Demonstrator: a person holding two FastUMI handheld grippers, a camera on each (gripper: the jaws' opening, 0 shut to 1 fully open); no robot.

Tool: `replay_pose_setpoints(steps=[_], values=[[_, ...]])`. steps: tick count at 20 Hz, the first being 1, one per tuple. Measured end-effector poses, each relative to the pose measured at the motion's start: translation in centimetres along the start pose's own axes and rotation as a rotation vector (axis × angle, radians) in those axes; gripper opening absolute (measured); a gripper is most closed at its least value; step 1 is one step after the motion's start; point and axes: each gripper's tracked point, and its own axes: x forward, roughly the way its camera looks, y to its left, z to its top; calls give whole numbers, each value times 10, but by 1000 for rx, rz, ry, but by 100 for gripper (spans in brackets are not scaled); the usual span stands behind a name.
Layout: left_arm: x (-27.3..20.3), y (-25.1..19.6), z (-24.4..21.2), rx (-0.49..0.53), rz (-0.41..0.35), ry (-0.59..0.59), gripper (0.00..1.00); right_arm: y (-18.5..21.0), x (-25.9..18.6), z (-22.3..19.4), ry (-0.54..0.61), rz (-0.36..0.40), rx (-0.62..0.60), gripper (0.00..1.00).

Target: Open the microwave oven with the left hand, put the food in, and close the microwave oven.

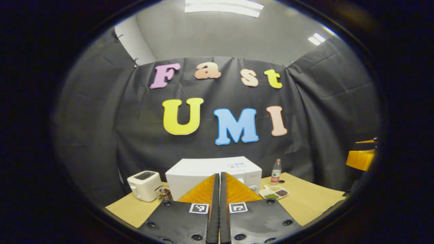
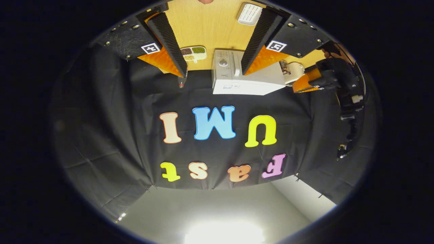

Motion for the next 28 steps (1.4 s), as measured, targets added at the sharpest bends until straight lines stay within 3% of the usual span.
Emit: replay_pose_setpoints(steps=[2,6,8,9,12,13,15,17,18,19,21,28], values=[[-25,6,4,-6,17,0,11,6,-7,0,-1,20,9,98],[-66,22,9,30,49,-2,7,21,-12,-1,-28,45,8,98],[-83,34,9,38,80,-8,12,31,-14,-5,-22,59,7,98],[-90,39,10,46,94,-8,30,37,-15,-6,-19,63,7,98],[-106,51,10,52,100,-3,42,55,-16,-2,-37,71,10,98],[-113,57,13,49,103,-10,37,62,-15,0,-43,75,8,98],[-121,65,17,36,101,-22,61,74,-16,2,-53,82,6,98],[-131,70,21,10,93,-37,76,86,-16,3,-60,86,8,98],[-135,76,24,8,99,-46,76,92,-17,3,-62,89,13,98],[-138,82,28,17,107,-59,92,98,-17,3,-60,91,17,98],[-141,94,32,37,126,-77,98,107,-17,4,-56,93,19,98],[-152,124,37,43,170,-90,100,126,-10,16,-85,95,8,98]])
